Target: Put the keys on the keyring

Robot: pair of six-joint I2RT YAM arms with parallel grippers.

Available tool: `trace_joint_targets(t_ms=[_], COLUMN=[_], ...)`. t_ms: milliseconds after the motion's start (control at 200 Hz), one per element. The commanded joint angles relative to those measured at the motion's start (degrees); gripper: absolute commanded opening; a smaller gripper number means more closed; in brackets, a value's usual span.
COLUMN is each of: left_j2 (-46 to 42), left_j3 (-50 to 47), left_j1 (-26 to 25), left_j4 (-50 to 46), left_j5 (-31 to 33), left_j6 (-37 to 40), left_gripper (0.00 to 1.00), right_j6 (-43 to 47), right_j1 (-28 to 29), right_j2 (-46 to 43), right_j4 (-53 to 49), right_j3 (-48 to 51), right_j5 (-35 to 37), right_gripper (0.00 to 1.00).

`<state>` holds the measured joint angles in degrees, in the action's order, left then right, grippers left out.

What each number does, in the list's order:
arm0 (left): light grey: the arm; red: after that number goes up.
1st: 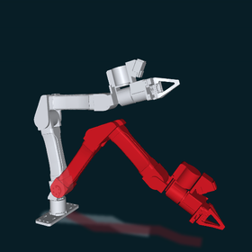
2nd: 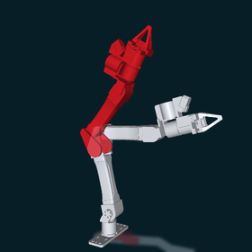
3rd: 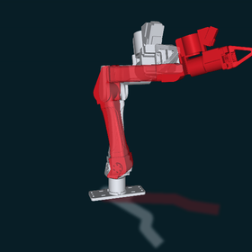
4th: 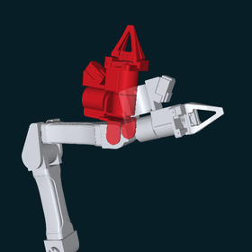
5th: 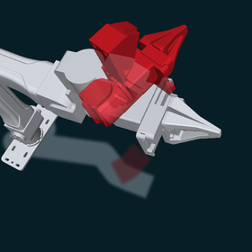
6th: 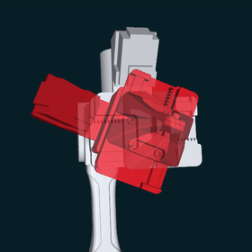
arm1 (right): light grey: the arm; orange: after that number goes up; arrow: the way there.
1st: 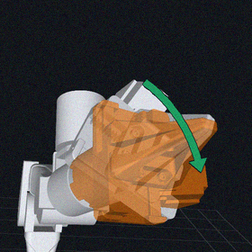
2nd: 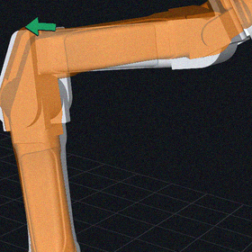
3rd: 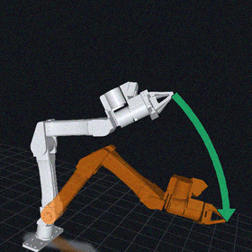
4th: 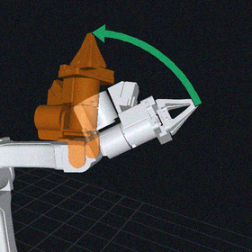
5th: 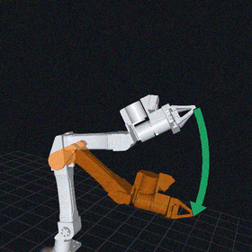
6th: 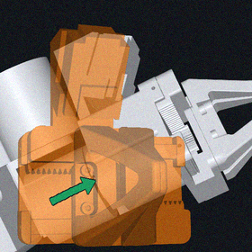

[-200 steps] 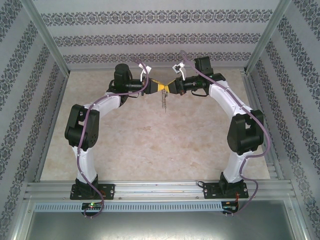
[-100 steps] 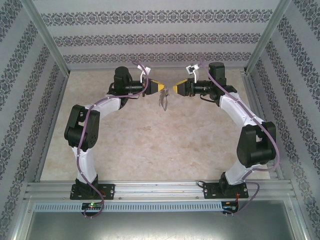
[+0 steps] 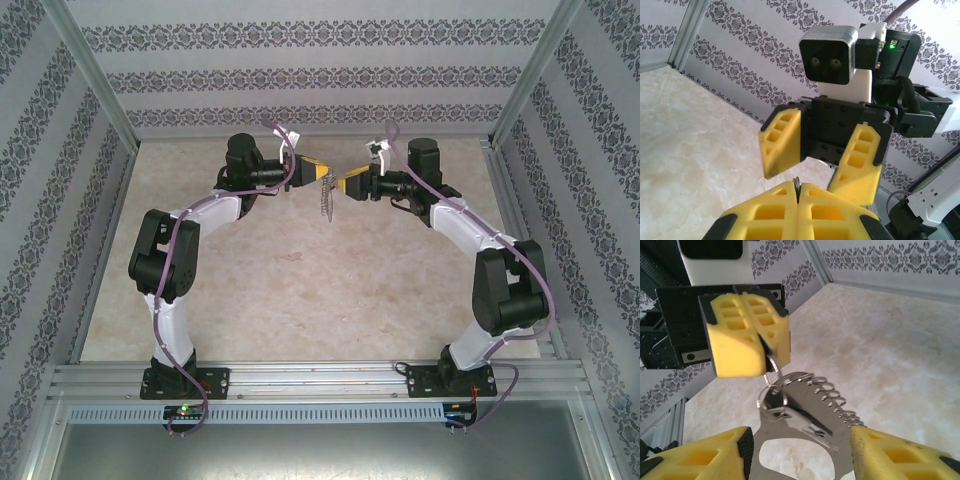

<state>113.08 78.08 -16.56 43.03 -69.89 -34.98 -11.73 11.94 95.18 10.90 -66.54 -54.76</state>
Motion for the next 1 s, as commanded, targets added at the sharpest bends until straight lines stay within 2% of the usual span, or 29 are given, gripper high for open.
trace_joint_targets(t_ms=[0,370,500,585,704,864,939,979,994], left_j2=[-2.58,-0.86,0.03,0.21,0.3,0.3,0.3,0.22,0.21], left_j3=[-0.04,0.92,1.41,1.54,1.59,1.87,1.95,1.93,1.92], left_j1=[-0.49,-0.54,-0.51,-0.57,-0.55,-0.5,-0.5,-0.49,-0.53], left_j4=[5.97,12.38,14.4,14.58,14.22,13.88,13.85,13.73,13.67], left_j5=[-2.29,-3.83,-4.03,-3.98,-3.94,-3.85,-3.89,-3.94,-3.98], left_j6=[-2.49,-8.35,-10.34,-10.6,-10.3,-10.11,-10.18,-10.11,-10.12], left_gripper=[0.0,0.0,0.0,0.0,0.0,0.0,0.0,0.0,0.0], right_j6=[-2.03,-5.16,-7.96,-8.55,-8.66,-9.17,-9.19,-9.27,-9.19], right_j1=[-0.99,-0.61,-0.27,-0.17,-0.26,-0.53,-0.52,-0.61,-0.61], right_j2=[1.76,6.03,6.94,7.39,7.48,6.88,6.43,6.1,5.89], right_j4=[7.58,14.09,18.52,19.34,19.47,20.04,19.95,19.73,19.77], right_j3=[0.82,-1.14,-1.13,-1.46,-1.15,-0.36,0.05,0.34,0.58], right_j5=[-3.43,-11.1,-13.24,-14.29,-15.14,-15.95,-16.01,-15.63,-15.31], right_gripper=[0.55,0.55,0.52,0.43,0.19,0.04,0.05,0.14,0.21])
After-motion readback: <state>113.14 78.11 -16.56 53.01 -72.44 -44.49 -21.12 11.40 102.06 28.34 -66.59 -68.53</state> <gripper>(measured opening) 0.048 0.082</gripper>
